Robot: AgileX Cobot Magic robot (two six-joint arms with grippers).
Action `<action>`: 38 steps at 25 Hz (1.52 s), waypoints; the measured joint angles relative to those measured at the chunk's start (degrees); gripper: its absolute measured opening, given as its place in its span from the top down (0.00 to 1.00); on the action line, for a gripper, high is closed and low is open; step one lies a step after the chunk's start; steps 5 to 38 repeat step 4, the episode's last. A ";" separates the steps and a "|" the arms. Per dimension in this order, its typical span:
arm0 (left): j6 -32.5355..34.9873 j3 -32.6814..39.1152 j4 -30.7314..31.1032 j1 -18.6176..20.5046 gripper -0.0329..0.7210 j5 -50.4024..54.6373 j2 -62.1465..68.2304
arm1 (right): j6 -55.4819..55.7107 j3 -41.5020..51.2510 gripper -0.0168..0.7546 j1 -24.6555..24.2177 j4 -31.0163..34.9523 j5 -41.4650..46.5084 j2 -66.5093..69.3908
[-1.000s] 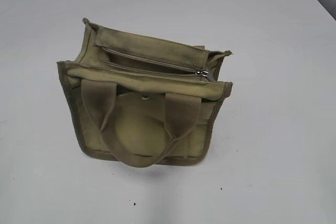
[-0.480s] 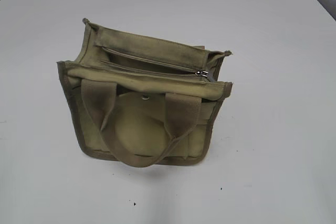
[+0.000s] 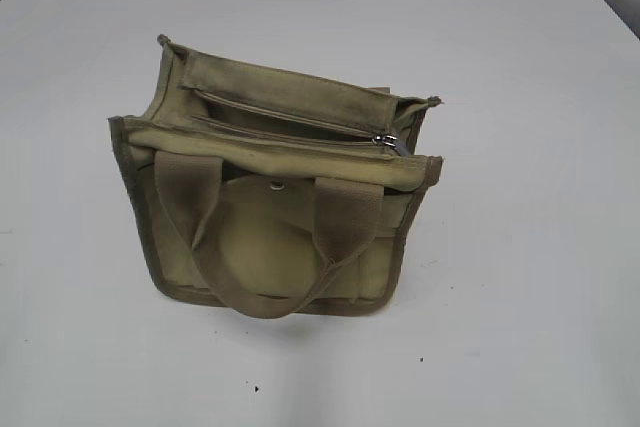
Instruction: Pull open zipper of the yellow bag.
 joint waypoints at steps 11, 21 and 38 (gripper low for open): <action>0.00 0.00 0.00 0.00 0.38 0.00 0.00 | 0.00 0.00 0.23 0.00 0.00 -0.02 0.00; 0.00 0.00 0.00 0.00 0.38 0.00 0.00 | 0.00 0.00 0.23 0.00 0.00 -0.02 0.00; 0.00 0.00 0.00 0.00 0.38 0.00 0.00 | 0.00 0.00 0.23 0.00 0.00 -0.02 0.00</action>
